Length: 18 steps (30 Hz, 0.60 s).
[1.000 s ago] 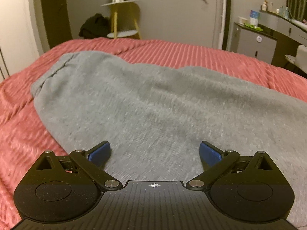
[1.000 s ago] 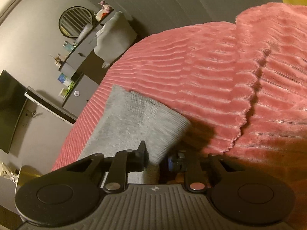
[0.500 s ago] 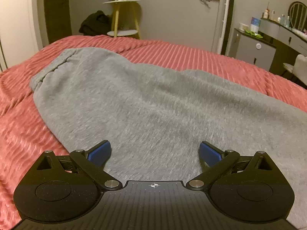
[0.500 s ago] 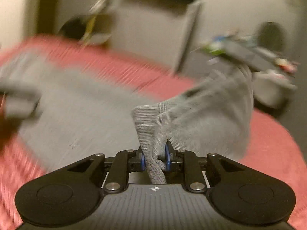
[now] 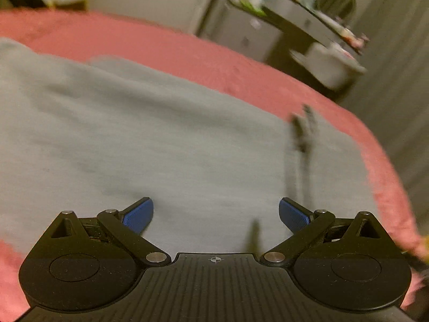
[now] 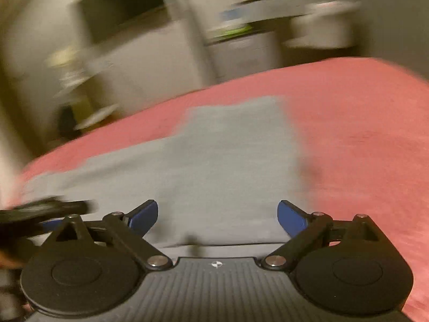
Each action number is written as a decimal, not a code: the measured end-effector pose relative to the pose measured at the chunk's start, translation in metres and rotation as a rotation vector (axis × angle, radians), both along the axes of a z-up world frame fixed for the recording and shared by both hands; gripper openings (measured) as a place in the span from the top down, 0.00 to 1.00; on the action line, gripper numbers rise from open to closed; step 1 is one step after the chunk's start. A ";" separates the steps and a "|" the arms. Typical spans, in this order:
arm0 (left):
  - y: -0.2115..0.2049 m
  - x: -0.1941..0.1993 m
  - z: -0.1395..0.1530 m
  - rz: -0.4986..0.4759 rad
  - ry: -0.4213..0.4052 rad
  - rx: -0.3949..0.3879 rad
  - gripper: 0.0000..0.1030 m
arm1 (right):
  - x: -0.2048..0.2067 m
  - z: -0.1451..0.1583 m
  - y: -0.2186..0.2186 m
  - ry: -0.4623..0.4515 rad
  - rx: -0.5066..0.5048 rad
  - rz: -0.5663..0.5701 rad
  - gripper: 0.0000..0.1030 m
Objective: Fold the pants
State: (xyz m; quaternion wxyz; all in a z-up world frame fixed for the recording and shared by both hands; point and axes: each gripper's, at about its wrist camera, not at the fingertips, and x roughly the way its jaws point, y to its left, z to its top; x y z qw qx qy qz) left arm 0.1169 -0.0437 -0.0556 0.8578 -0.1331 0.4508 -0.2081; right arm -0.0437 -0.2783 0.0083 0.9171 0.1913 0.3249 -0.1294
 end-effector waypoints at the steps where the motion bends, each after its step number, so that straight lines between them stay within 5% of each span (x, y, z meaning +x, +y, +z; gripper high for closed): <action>1: -0.014 0.007 0.000 -0.032 0.028 -0.014 0.01 | -0.004 -0.005 -0.003 0.030 -0.004 -0.073 0.07; 3: -0.040 0.020 0.000 -0.103 0.055 -0.021 0.02 | -0.011 -0.017 -0.019 0.040 0.123 -0.151 0.07; 6: -0.073 0.044 -0.005 -0.162 0.096 0.008 0.23 | -0.022 -0.032 -0.043 0.001 0.295 -0.201 0.07; 9: -0.086 0.062 -0.013 -0.154 0.156 -0.031 0.23 | -0.027 -0.046 -0.053 -0.027 0.419 -0.242 0.07; 11: -0.091 0.071 -0.013 -0.158 0.187 -0.071 0.27 | -0.029 -0.052 -0.058 -0.033 0.461 -0.258 0.07; 18: -0.101 0.074 -0.018 -0.176 0.237 -0.141 0.66 | -0.026 -0.058 -0.063 -0.043 0.507 -0.243 0.07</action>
